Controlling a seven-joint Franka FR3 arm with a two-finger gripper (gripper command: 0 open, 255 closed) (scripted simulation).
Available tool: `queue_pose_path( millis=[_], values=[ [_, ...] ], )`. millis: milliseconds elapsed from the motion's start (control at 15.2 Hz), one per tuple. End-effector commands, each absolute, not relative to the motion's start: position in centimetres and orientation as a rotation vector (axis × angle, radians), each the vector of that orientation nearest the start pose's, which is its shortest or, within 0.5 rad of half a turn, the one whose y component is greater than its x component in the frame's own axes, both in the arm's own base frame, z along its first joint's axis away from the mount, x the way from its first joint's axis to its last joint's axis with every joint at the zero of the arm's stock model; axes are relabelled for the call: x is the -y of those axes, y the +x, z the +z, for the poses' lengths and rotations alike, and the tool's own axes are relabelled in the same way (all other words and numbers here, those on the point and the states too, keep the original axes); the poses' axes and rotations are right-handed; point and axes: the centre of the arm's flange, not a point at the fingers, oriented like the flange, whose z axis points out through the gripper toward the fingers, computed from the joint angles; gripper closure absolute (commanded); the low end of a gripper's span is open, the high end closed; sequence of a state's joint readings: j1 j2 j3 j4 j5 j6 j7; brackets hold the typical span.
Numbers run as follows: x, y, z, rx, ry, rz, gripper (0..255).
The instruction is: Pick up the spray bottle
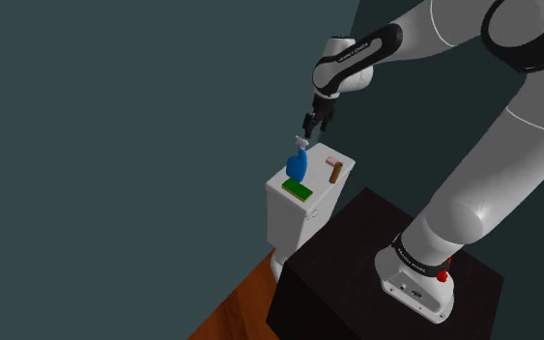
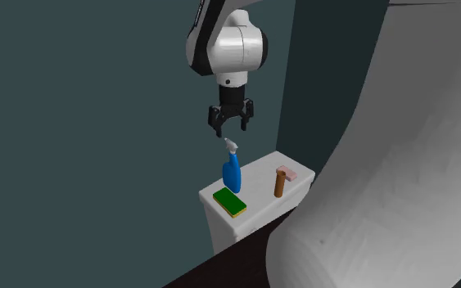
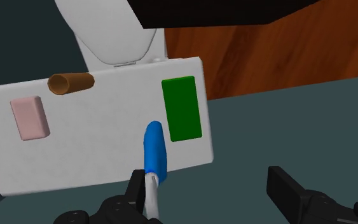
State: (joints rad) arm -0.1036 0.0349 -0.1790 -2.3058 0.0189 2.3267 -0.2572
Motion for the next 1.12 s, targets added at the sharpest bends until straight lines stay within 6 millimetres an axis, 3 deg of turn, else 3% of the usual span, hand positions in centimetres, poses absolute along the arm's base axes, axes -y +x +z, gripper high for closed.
queue_pose_path(
  millis=[0, 462, 1056],
  values=[
    [15.4, 50.7, 31.2, -0.056, -3.132, 0.014, 0],
    [19.5, 55.7, 24.7, -0.046, -3.136, 0.008, 0],
    [19.6, 55.8, 20.5, -0.046, -3.137, 0.008, 0]
  ],
)
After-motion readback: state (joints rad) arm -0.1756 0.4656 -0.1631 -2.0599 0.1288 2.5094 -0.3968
